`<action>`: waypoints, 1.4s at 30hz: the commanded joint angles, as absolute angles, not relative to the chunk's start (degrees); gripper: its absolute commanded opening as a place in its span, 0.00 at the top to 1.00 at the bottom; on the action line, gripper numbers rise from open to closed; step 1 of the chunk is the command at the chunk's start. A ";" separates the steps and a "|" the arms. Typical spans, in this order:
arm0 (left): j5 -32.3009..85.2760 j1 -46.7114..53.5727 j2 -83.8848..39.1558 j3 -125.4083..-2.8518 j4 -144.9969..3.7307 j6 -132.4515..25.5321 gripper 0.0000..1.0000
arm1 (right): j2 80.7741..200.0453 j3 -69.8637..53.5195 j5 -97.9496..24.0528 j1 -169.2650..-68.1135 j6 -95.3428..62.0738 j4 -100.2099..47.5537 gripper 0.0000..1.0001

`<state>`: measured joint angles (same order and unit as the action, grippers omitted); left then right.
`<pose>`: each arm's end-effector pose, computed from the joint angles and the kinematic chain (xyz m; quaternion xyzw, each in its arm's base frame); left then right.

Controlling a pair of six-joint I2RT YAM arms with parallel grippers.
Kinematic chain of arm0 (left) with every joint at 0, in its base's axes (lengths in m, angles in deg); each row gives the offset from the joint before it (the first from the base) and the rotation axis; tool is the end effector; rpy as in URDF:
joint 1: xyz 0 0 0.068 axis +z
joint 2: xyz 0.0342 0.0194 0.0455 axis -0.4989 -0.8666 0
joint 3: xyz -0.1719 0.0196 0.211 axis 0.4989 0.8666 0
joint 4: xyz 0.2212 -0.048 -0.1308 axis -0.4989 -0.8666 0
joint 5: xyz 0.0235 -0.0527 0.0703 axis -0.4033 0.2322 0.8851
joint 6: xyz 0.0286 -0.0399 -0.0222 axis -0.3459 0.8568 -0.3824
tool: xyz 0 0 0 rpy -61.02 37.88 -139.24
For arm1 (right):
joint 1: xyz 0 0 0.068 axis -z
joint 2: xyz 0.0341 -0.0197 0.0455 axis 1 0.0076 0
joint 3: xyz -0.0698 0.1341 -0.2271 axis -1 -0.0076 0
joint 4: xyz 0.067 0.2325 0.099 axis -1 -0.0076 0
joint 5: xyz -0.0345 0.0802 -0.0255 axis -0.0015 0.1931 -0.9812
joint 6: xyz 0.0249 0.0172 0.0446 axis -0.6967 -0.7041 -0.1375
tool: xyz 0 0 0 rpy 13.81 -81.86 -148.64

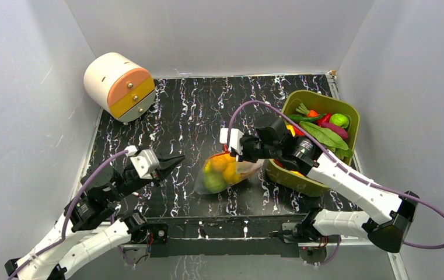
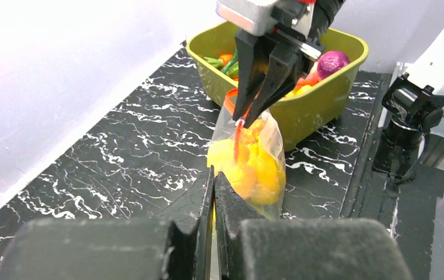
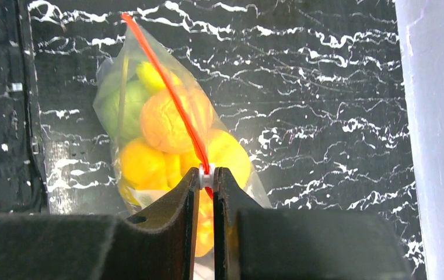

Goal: Place the food in the zip-top bag and seal the zipper
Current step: Zip the zipper food storage bag at the center of the board.

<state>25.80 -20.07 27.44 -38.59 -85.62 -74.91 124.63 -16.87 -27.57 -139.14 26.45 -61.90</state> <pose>0.0580 -0.0780 0.3870 0.3770 0.5366 -0.3064 0.6900 0.1488 0.1909 0.3591 -0.6466 0.5941 0.1834 0.4420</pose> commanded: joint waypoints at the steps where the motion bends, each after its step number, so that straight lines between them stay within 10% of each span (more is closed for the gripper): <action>1: 28.10 -20.13 28.37 -40.55 -86.80 -75.85 1.00 | 122.25 -15.84 -29.59 -137.85 28.22 -61.76 1.00; 4: 21.64 -20.16 27.49 -39.81 -86.53 -76.23 0.98 | 122.94 -15.14 -26.51 -137.81 28.01 -62.05 1.00; 9: 15.49 -20.12 21.68 -37.03 -84.49 -75.04 0.47 | 124.81 -14.94 -21.42 -137.81 26.23 -59.07 1.00; 20: 23.18 -20.14 11.51 -32.03 -75.46 -75.53 0.37 | 127.83 -14.25 -13.67 -137.88 25.17 -54.43 1.00; 27: 19.33 -20.12 6.92 -32.27 -70.94 -76.45 0.45 | 128.66 -12.88 -12.57 -137.99 25.00 -53.85 1.00; 32: 16.68 -20.12 5.81 -32.81 -71.13 -76.42 1.00 | 128.52 -12.35 -12.79 -137.95 24.99 -53.62 1.00; 42: 21.77 -20.16 15.74 -32.98 -75.21 -74.01 1.00 | 126.88 -13.35 -21.45 -137.83 31.04 -60.73 1.00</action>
<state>19.63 -20.07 9.01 -31.69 -75.90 -75.34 129.24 -15.73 -15.27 -138.69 27.72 -58.55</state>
